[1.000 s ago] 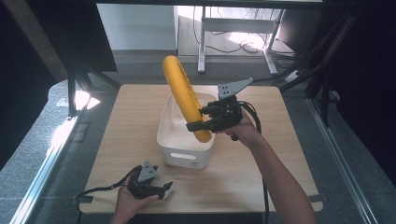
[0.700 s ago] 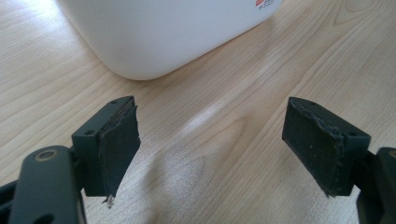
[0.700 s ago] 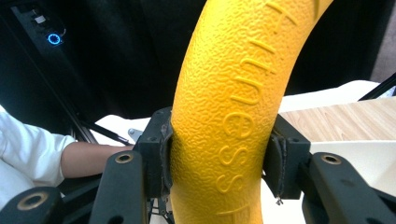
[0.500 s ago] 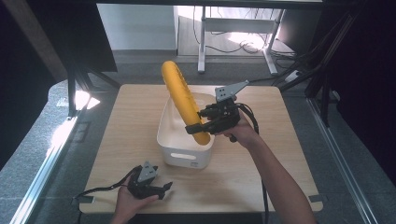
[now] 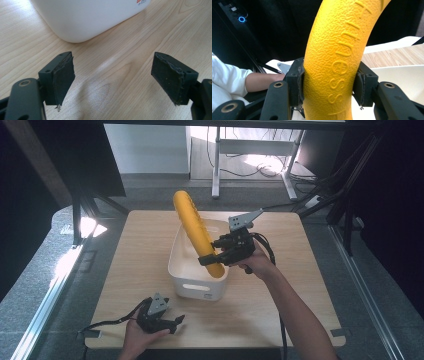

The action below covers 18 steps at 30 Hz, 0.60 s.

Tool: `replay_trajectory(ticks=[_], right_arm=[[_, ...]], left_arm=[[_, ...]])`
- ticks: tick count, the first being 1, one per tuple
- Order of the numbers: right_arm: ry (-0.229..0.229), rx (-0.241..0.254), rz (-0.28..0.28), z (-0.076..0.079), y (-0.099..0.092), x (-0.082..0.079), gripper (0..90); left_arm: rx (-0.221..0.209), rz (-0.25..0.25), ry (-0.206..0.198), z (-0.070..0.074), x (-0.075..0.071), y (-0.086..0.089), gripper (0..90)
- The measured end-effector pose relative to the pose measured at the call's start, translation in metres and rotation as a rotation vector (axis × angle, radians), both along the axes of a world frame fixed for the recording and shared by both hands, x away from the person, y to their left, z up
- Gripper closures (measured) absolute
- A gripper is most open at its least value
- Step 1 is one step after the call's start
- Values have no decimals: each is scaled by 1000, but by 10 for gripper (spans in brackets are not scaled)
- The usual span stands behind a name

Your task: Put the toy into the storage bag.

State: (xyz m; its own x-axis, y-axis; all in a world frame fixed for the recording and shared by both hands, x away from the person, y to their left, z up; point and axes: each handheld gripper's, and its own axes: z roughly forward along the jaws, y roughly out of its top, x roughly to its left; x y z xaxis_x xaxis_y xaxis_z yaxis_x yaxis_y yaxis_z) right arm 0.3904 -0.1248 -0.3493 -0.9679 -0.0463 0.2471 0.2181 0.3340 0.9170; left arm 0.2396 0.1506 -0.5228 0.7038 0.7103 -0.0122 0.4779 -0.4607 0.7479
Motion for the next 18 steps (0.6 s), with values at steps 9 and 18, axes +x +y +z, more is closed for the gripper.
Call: replay_trajectory(ticks=[9, 18], right_arm=[[20, -13, 1, -9, 1, 4, 504], [44, -29, 2, -19, 3, 8, 503]], left_arm=[[-1, 0, 2, 0, 0, 0, 189], [3, -1, 1, 0, 0, 0, 188]])
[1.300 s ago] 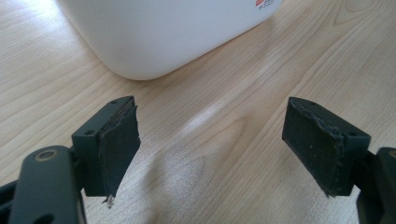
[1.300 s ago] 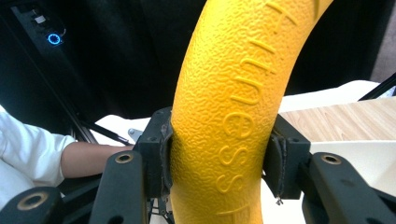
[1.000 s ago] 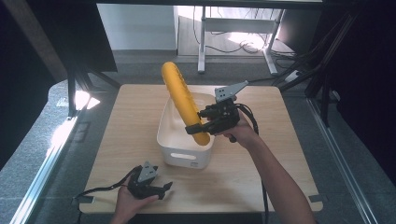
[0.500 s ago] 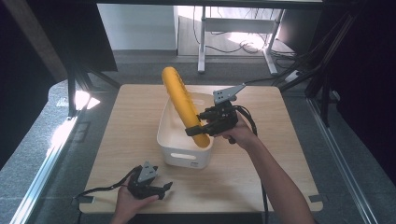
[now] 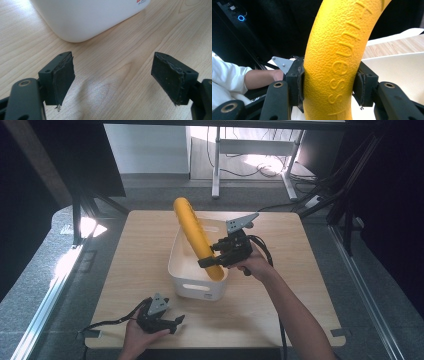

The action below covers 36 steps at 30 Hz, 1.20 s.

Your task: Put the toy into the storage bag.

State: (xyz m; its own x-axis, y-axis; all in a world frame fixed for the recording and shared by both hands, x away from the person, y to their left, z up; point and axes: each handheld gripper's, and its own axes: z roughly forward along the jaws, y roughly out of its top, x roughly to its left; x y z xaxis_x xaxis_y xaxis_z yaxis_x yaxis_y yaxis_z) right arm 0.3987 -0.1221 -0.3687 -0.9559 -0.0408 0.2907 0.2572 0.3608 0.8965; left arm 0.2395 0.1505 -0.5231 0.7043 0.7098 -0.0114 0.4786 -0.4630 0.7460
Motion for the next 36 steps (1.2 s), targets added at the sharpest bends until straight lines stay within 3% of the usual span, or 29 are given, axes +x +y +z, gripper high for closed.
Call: replay_trajectory(ticks=[17, 30, 36], right_arm=[[14, -42, -1, -19, -2, 4, 484], [-114, -46, -62, -14, -6, -3, 389], [-150, 1, -127, -9, -13, -10, 349]], left_arm=[[0, 1, 3, -1, 0, -1, 188], [-1, 0, 5, 0, 0, -1, 186], [-1, 1, 5, 0, -1, 0, 185]])
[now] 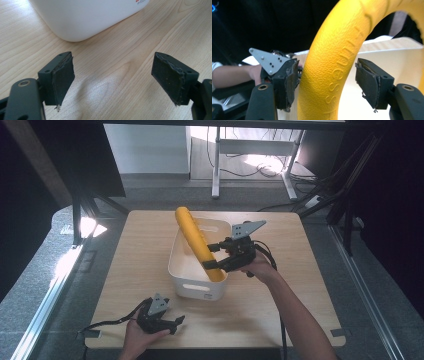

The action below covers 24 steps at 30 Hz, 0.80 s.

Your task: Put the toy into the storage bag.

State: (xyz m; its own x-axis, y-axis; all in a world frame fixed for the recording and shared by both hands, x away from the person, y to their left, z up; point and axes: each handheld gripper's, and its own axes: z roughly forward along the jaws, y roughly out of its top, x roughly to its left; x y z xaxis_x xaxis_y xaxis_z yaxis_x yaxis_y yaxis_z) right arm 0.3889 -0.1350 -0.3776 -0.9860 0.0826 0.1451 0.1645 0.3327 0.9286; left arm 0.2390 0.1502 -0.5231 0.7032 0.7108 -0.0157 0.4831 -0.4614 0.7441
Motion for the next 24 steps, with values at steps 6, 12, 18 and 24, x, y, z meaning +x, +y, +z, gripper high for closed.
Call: replay_trajectory(ticks=[6, 12, 18, 24], right_arm=[[-38, 43, -57, 6, -21, -13, 336], [-49, 44, -105, 0, -46, -24, 337], [-39, 49, -171, -17, -73, -30, 338], [-37, 35, -274, -40, -98, -35, 340]], left_arm=[[-2, 1, -1, 1, -1, 0, 184], [-4, 2, -1, 1, -1, 0, 184], [1, 1, 2, 0, 0, 0, 184], [2, 2, 4, -1, 0, -1, 184]])
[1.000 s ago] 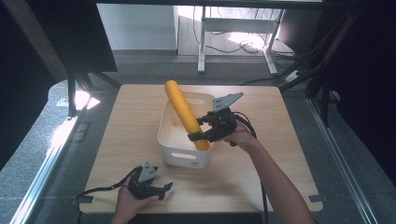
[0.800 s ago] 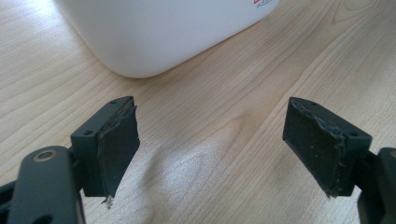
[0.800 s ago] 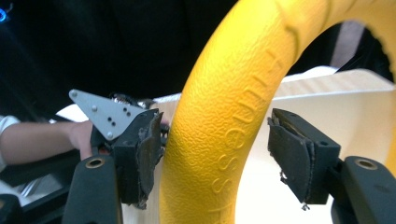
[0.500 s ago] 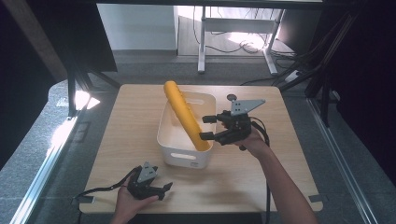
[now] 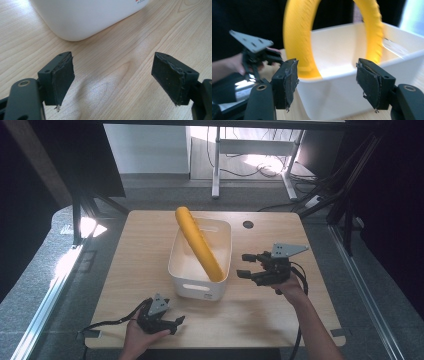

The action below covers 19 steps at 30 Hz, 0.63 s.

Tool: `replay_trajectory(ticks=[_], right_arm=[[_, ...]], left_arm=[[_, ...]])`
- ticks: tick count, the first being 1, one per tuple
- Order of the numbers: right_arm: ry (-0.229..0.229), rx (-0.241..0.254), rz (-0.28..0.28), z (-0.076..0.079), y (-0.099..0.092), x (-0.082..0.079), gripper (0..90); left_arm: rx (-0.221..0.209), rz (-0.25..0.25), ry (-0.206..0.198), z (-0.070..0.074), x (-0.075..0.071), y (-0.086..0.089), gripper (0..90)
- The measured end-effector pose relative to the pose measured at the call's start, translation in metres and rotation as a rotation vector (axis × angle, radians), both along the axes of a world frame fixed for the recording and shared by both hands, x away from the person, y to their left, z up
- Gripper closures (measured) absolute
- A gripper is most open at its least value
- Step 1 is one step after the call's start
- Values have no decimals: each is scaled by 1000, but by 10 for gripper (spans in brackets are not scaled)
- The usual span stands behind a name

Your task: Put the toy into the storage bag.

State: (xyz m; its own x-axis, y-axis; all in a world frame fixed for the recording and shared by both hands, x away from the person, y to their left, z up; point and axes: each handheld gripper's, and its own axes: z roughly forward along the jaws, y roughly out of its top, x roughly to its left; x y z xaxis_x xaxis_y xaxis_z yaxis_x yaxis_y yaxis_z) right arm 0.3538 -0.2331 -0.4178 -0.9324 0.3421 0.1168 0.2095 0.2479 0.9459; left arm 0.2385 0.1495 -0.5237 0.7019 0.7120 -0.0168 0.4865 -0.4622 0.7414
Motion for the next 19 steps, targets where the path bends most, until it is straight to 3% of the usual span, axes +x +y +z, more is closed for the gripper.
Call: replay_trajectory(ticks=[7, 15, 19], right_arm=[[42, -22, -94, -27, -21, -2, 340], [32, 2, -126, -30, -24, -3, 336], [34, -26, -139, -35, -22, -4, 325]], left_arm=[[3, 0, 1, -1, 0, 0, 183], [3, -2, 0, -1, 0, 0, 184], [1, 1, -2, 0, 0, 0, 182]])
